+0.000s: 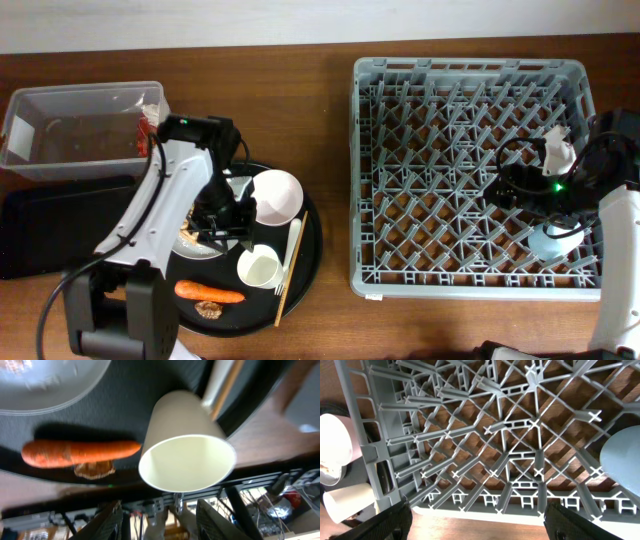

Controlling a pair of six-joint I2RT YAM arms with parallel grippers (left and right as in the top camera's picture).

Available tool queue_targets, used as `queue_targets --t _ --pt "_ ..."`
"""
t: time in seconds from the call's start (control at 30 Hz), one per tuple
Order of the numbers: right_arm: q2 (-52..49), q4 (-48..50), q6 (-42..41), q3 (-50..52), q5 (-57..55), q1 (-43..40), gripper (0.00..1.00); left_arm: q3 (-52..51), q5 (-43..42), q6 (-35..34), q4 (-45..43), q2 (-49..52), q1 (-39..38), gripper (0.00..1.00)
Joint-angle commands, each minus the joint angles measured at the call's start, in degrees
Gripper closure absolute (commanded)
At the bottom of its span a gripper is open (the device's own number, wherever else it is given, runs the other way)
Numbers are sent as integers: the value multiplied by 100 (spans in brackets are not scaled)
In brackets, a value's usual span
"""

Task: Sort waste into correct bins and load items into the dishwasher rack
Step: 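Grasp the white cup with the left gripper and pass it to the right gripper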

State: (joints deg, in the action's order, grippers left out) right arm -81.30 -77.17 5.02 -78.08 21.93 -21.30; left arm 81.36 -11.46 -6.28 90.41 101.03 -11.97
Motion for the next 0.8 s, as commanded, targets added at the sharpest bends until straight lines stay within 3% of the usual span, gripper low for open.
queue_targets --t 0.0,0.1,0.17,0.27,0.3,0.43,0.57,0.63,0.7,0.77 --pt "26 35 76 -50 -79 28 12 -426 337 -442 -166 -197 -37 53" --pt "26 46 74 -50 -120 28 12 -1086 197 -437 -868 -197 -37 55" --pt "26 66 74 -50 -120 28 12 -1311 90 -439 -1252 -197 -37 62" --pt "26 70 74 -50 -120 28 12 -1464 11 -439 -1565 -197 -37 82" --pt "26 70 74 -50 -120 28 12 -1462 11 -439 -1596 -197 -37 98" --pt "26 70 74 -50 -120 28 12 -1156 11 -428 -1510 -260 20 100" --pt "26 68 74 -50 -114 28 12 289 -229 -240 -1086 -439 468 100" --pt "26 109 81 -50 179 28 5 901 -1316 42 -1464 -455 614 100" --pt "26 308 402 -50 929 35 0 944 -2968 588 -2149 -452 601 100" --pt "26 538 1329 -50 2802 42 1 944 -5031 1292 -2922 -431 597 100"
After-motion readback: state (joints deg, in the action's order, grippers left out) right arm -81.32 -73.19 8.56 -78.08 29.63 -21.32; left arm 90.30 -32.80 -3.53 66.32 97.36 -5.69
